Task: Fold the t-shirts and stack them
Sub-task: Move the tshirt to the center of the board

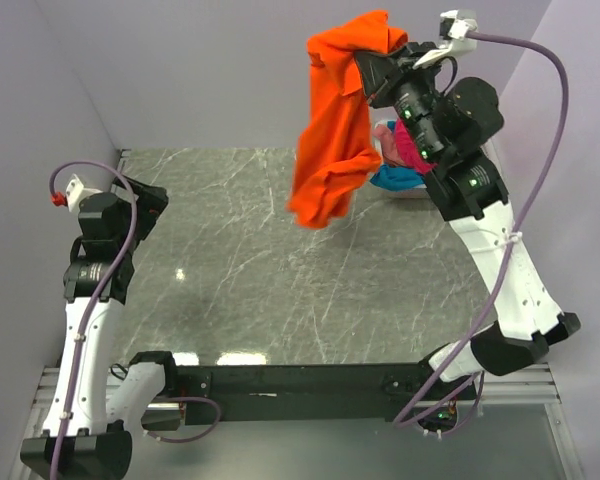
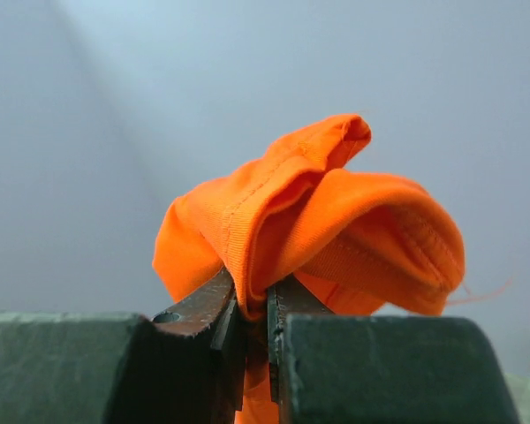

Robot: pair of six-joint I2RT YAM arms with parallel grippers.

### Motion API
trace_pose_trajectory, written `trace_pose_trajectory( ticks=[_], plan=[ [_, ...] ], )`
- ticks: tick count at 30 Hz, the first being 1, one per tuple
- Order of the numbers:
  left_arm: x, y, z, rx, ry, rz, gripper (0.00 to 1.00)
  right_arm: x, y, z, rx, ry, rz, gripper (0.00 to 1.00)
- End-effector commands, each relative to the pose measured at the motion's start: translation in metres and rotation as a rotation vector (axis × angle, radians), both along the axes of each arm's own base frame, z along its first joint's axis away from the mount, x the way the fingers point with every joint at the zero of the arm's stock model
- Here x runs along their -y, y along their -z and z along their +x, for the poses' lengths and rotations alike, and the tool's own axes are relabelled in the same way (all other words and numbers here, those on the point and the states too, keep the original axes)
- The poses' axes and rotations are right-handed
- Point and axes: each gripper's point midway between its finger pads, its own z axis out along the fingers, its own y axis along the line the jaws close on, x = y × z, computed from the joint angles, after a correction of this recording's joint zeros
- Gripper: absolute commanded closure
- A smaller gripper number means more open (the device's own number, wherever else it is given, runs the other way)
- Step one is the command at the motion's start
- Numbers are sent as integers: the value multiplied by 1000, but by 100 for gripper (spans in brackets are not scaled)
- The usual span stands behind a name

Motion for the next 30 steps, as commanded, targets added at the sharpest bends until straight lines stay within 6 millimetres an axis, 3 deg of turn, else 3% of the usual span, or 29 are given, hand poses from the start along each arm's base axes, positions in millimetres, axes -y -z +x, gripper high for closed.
trace_pose_trajectory(
  ticks=[1,3,4,6,7,9,10,12,13,14,15,16,17,19,20,22,27,30],
  plan=[
    [0,-2,-17,-21,-14,-19,1,-12,-27,-36,46,-171,104,100],
    [-2,2,-25,-38,-28,-21,1,-11,-16,-41,5,-186,135,100],
    [-3,3,-28,-39,-35,-21,1,-18,20,-29,-81,-186,139,100],
    [-4,8,-31,-53,-39,-20,0,-7,49,-30,-142,-143,177,100],
    [-4,14,-32,-67,-42,-18,1,-10,103,-17,-252,-111,172,100],
    [-4,23,-33,-91,-44,-20,1,16,148,-13,-333,24,199,100],
    [-4,31,-32,-110,-41,-24,1,21,212,-7,-457,79,173,100],
    [3,51,-29,-159,-6,-36,1,49,269,-3,-569,202,191,96],
    [6,56,-26,-164,12,-39,0,65,324,-5,-682,277,148,90],
    [8,68,-22,-197,29,-45,1,75,354,-4,-756,314,127,80],
    [15,83,-22,-231,66,-56,1,86,379,-6,-819,349,113,51],
    [18,98,-20,-274,81,-66,1,109,410,-12,-919,426,104,39],
    [21,107,-19,-298,97,-76,1,118,433,-14,-993,466,87,33],
    [29,132,-21,-363,130,-103,1,134,454,-19,-1076,537,73,31],
    [31,143,-18,-388,141,-116,1,137,462,-19,-1095,557,50,17],
    [46,165,-21,-446,203,-151,1,133,465,-19,-1102,526,29,16],
    [68,197,-39,-582,223,-124,1,97,468,-35,-1120,360,-71,14],
    [84,212,-52,-652,248,-80,1,66,471,-65,-1125,255,-205,14]
  ],
)
